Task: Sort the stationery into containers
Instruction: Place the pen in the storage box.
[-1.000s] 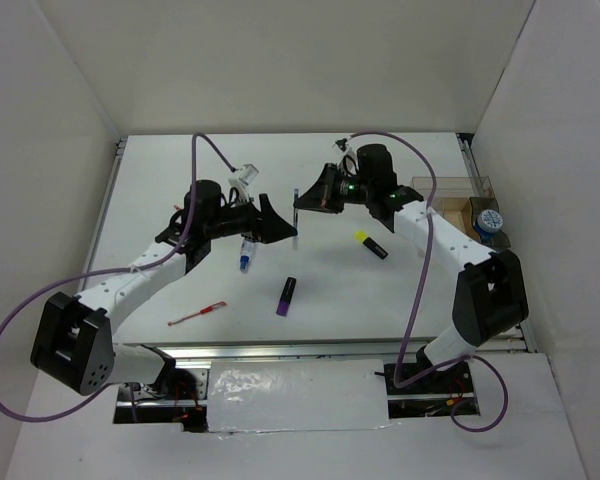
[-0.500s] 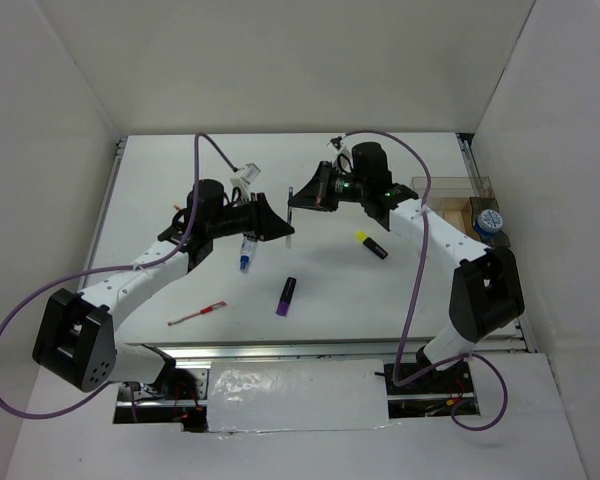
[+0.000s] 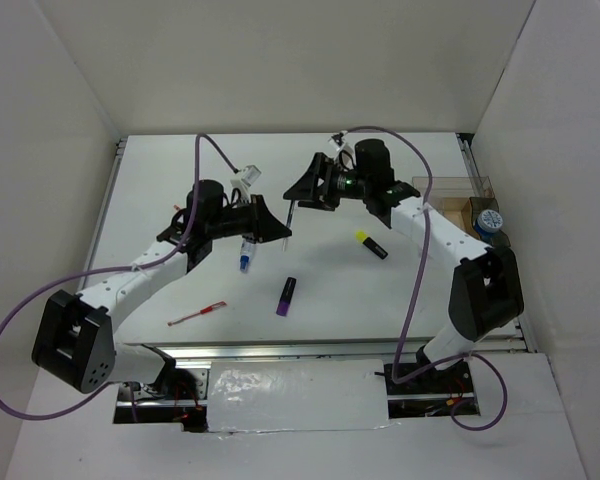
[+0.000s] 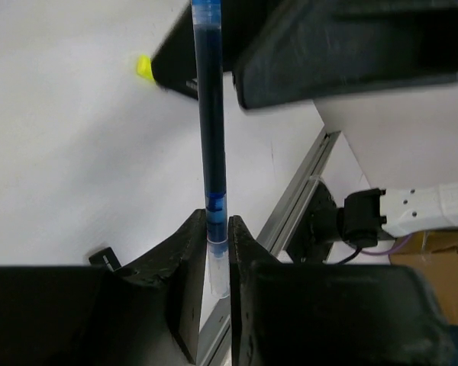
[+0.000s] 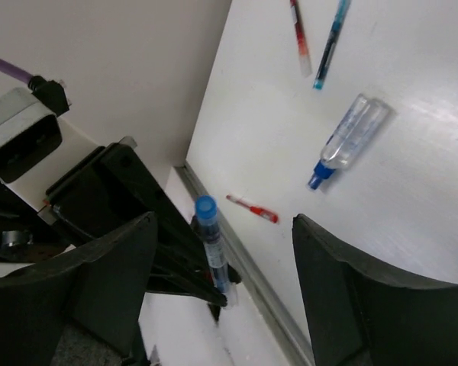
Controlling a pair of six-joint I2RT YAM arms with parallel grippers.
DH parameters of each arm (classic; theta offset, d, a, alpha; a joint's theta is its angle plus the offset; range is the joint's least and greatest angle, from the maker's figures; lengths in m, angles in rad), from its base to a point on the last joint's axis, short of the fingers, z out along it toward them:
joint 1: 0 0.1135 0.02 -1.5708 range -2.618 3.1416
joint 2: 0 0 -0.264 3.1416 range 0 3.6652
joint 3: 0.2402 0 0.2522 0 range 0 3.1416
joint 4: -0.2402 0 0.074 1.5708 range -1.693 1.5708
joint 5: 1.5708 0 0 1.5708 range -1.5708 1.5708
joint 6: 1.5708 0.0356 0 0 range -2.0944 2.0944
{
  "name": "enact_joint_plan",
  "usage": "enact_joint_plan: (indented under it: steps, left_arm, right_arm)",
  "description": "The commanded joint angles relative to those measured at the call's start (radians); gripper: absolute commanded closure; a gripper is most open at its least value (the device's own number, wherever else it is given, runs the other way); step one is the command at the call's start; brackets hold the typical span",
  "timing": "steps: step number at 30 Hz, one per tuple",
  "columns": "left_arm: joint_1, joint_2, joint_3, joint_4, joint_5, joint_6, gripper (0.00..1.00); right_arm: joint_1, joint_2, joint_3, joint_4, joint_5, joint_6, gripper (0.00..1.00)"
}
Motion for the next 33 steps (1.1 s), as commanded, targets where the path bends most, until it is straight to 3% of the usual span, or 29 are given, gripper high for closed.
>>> enact_joint_plan:
  steps: [1, 3, 6, 10, 12, 14, 18, 25, 33]
  left_arm:
    - [0.003, -0.056, 0.022, -0.005, 0.078, 0.062, 1.0]
    - [0.012, -0.074, 0.036, -0.063, 0.127, 0.098, 1.0]
    - [0.026, -0.077, 0.063, -0.195, 0.212, 0.164, 1.0]
    - [0.055, -0.053, 0.082, -0.294, 0.313, 0.185, 1.0]
    - [0.066, -0.039, 0.091, -0.319, 0.359, 0.177, 1.0]
    - [0.069, -0.041, 0.091, -0.316, 0.367, 0.154, 1.0]
    - [0.071, -0.025, 0.082, -0.289, 0.431, 0.099, 1.0]
    - [0.042, 0.015, 0.103, -0.379, 0.517, 0.12, 1.0]
    - [0.026, 0.03, 0.08, -0.396, 0.542, 0.103, 1.0]
  right_arm:
    - [-0.063, -0.067, 0.065, -0.027, -0.017, -0.113, 0.22]
    - [-0.132, -0.099, 0.072, -0.091, -0.01, -0.194, 0.21]
    - [-0.212, -0.171, 0.104, -0.208, 0.001, -0.449, 0.22]
    - [-0.245, -0.303, 0.115, -0.385, 0.01, -0.991, 0.25]
    - [-0.243, -0.356, 0.116, -0.455, -0.003, -1.242, 0.26]
    - [-0.226, -0.403, 0.073, -0.516, -0.019, -1.394, 0.27]
    - [-0.067, -0.533, -0.028, -0.576, 0.019, -1.712, 0.32]
    - [0.269, -0.627, -0.19, -0.498, 0.208, -1.965, 0.37]
    - [0.467, -0.616, -0.327, -0.332, 0.355, -2.117, 0.42]
